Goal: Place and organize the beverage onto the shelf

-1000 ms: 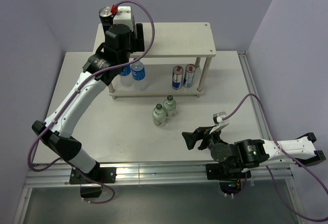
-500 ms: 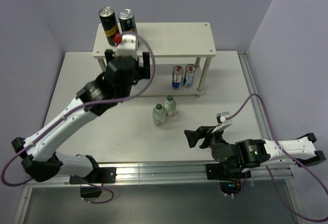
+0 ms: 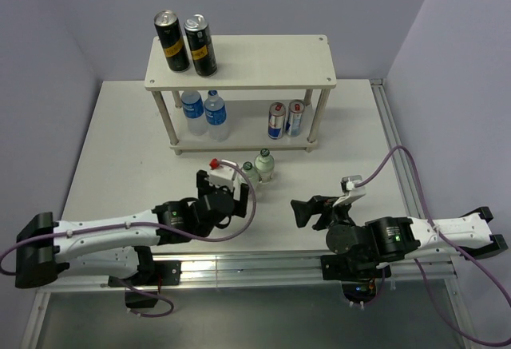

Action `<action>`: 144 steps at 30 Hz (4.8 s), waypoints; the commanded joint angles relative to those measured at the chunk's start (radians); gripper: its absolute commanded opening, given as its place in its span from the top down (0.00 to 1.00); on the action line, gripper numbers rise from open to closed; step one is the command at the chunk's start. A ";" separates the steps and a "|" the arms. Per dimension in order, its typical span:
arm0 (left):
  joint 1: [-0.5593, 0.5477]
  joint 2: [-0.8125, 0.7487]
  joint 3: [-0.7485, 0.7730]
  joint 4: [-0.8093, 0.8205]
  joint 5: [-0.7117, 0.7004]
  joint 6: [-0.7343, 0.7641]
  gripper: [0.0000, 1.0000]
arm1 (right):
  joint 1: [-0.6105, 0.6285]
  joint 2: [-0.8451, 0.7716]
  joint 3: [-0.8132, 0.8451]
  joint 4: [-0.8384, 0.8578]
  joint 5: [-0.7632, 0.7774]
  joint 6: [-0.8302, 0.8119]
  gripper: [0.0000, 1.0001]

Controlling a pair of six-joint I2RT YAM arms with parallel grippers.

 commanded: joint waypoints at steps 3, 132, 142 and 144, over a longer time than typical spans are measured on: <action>-0.011 0.114 -0.052 0.356 0.034 -0.067 0.01 | 0.008 -0.004 0.039 -0.048 0.061 0.071 0.03; 0.191 0.614 -0.275 1.061 -0.118 0.025 1.00 | -0.774 0.799 1.166 0.387 -0.411 -0.905 1.00; 0.159 0.654 -0.267 1.090 -0.105 0.031 1.00 | -1.005 1.074 1.573 0.132 -0.598 -0.781 1.00; 0.151 0.658 -0.264 1.093 -0.110 0.041 1.00 | -1.043 1.099 1.585 0.127 -0.611 -0.767 1.00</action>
